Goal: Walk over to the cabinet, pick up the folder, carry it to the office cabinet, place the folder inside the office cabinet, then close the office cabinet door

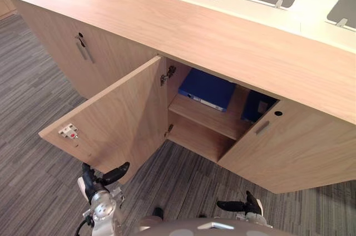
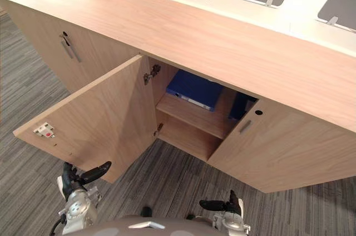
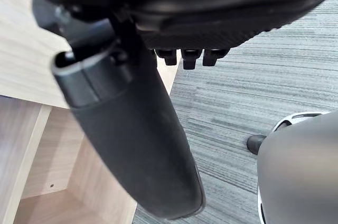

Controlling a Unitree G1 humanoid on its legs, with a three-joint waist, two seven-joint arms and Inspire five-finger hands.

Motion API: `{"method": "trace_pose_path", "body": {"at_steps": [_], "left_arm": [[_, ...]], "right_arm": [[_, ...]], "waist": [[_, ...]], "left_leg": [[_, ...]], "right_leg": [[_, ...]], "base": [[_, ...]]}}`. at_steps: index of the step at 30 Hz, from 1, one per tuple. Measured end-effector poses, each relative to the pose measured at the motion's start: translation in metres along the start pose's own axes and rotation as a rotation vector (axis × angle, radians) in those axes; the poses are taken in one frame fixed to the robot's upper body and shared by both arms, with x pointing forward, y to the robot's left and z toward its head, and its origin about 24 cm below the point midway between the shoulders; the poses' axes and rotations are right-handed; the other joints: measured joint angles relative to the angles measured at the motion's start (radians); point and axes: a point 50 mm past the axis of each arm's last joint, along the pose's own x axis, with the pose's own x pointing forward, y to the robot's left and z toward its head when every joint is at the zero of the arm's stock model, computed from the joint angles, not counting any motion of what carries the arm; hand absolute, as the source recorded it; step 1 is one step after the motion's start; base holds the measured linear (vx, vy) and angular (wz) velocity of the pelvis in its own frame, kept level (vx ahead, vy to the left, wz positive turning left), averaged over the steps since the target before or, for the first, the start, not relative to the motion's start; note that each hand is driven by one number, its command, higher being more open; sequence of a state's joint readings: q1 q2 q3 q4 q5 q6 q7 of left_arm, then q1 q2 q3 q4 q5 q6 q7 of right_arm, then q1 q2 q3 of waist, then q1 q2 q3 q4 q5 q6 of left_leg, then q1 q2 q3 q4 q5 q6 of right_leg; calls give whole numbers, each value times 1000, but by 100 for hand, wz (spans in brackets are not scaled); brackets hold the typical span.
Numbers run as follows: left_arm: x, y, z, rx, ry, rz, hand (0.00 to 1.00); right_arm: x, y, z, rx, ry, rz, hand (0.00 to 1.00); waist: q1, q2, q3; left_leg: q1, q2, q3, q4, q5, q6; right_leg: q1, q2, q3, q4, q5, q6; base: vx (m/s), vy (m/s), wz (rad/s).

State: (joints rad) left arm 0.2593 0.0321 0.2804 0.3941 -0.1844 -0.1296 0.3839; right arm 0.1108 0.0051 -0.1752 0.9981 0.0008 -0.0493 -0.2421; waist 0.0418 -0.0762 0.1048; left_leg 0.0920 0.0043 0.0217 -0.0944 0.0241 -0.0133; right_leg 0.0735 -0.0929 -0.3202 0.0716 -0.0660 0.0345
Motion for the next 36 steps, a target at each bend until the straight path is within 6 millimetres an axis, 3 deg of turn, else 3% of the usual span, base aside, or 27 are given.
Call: {"method": "trace_pose_path", "body": {"at_steps": [14, 36], "left_arm": [[3, 11, 30, -64, -125, 66, 100], [2, 7, 31, 67, -155, -4, 100]], "right_arm": [[0, 0, 0, -1, 0, -2, 100], [0, -2, -4, -10, 19, 10, 100]], "waist": [[3, 3, -2], [10, 7, -4]], "left_leg": [[3, 6, 4, 0, 1, -2], [5, 6, 9, 0, 3, -3]], "right_leg": [[1, 6, 6, 0, 4, -3], [2, 6, 8, 2, 5, -3]], "base": [[0, 0, 0], [0, 0, 0]]}}
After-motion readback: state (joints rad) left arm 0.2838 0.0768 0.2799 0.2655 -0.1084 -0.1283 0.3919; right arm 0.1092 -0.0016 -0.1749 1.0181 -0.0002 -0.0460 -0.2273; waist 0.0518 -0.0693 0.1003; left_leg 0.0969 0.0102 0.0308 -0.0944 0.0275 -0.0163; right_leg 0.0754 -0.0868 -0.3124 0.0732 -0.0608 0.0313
